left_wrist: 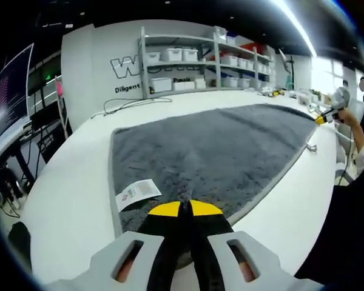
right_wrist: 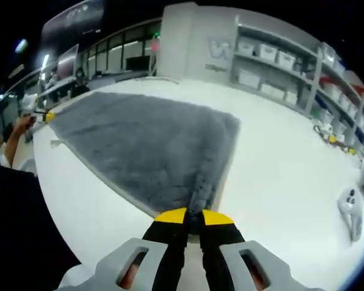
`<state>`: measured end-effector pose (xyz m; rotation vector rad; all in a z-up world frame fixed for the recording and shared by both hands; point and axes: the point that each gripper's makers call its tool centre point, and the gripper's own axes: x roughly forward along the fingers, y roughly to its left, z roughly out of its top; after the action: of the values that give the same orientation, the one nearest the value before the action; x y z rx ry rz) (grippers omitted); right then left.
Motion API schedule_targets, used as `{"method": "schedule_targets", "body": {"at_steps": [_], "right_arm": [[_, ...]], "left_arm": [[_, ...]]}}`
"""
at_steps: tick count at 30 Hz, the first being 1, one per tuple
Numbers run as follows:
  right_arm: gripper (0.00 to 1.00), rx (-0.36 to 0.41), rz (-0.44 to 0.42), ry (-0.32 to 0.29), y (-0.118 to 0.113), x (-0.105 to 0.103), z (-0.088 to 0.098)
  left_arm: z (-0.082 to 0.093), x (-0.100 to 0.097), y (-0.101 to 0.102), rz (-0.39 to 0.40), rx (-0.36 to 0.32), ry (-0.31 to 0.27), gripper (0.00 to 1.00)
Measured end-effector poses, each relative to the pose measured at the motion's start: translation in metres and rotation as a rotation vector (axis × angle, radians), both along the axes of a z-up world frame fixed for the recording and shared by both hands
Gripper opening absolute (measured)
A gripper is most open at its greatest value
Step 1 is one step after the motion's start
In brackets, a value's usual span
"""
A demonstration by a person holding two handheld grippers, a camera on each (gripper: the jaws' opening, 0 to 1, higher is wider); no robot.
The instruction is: Open the folded towel by lifting each exposed corner and separating the folded layers until the towel lies flat within the target outline without major curled edges
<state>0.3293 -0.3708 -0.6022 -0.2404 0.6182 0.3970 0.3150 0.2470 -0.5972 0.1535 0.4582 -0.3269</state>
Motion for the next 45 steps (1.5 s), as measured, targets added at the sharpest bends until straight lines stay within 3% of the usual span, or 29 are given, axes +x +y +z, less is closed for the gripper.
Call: {"method": "schedule_targets", "body": {"at_steps": [37,45], "right_arm": [[0.04,-0.052,0.019,0.018,0.001,-0.008,0.000],[0.02,-0.073,0.015,0.032,0.001,-0.008,0.000]], "left_arm": [[0.005,-0.010,-0.001,-0.027,0.014,0.037,0.03],[0.005,-0.013,-0.001,-0.014,-0.032,0.061,0.03]]}}
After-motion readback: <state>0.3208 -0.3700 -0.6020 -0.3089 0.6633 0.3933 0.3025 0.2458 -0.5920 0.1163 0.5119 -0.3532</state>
